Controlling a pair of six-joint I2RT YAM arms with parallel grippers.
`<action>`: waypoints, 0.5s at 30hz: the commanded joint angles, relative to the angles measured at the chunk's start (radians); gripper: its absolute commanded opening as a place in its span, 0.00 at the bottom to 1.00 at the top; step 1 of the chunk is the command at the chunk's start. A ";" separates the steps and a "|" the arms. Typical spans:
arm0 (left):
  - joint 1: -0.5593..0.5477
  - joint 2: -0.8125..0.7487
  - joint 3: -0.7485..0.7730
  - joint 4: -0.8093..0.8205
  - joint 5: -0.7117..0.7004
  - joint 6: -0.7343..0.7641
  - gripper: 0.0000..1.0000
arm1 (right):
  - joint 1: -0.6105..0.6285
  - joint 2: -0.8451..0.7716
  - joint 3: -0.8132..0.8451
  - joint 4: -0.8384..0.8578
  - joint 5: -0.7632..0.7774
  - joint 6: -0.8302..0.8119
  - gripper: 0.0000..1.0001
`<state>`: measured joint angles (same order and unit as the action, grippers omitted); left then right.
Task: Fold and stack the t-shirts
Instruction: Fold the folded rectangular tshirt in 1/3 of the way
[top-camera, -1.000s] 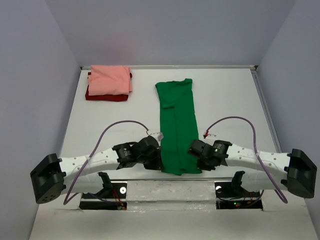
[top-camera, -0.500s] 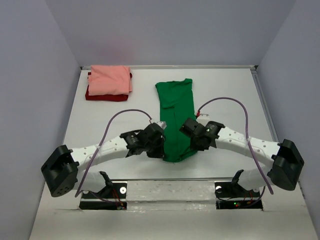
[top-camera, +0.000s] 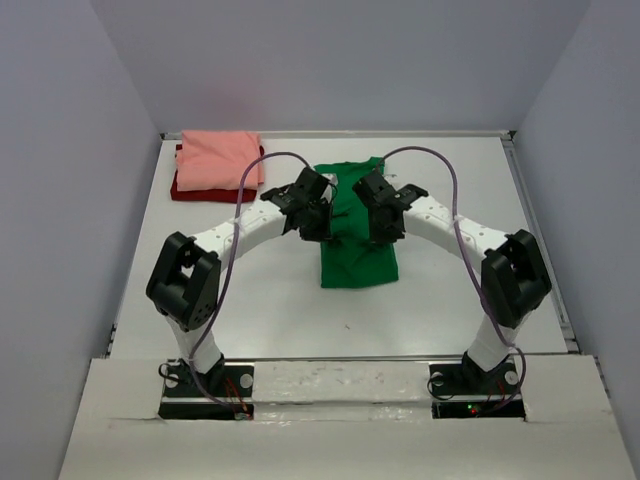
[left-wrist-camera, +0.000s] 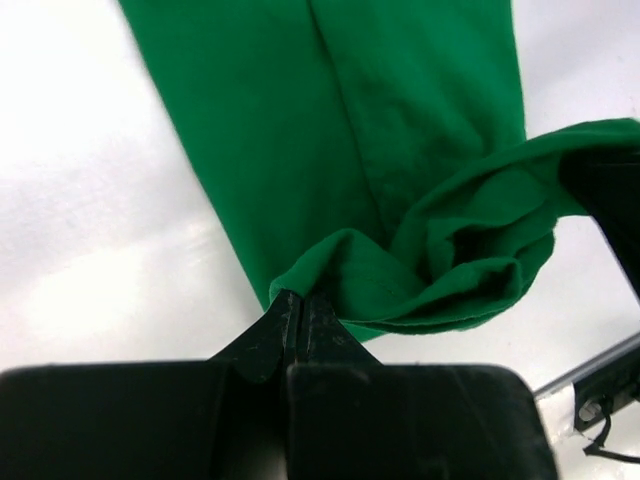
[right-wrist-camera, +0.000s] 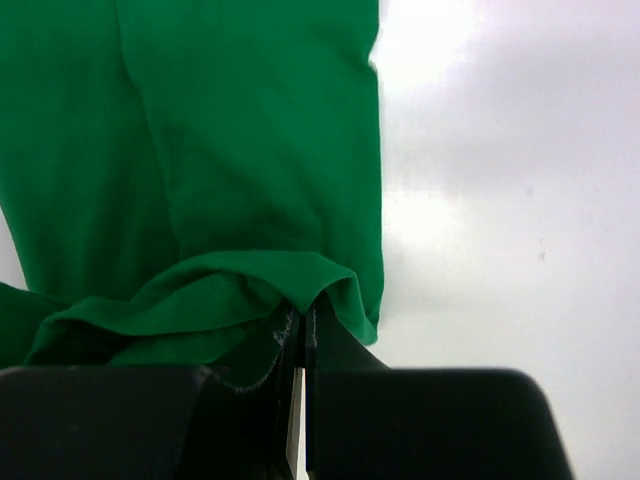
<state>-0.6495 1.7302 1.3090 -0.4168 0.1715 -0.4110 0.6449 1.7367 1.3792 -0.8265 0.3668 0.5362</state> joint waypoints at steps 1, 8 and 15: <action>0.048 0.073 0.149 -0.088 0.023 0.098 0.00 | -0.063 0.058 0.124 0.035 -0.032 -0.113 0.00; 0.109 0.207 0.331 -0.168 0.065 0.147 0.00 | -0.134 0.153 0.245 0.027 -0.074 -0.188 0.00; 0.126 0.285 0.388 -0.182 0.114 0.158 0.00 | -0.182 0.239 0.303 0.029 -0.138 -0.229 0.00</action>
<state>-0.5262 2.0014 1.6531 -0.5526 0.2253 -0.2852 0.4808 1.9438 1.6279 -0.8169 0.2802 0.3607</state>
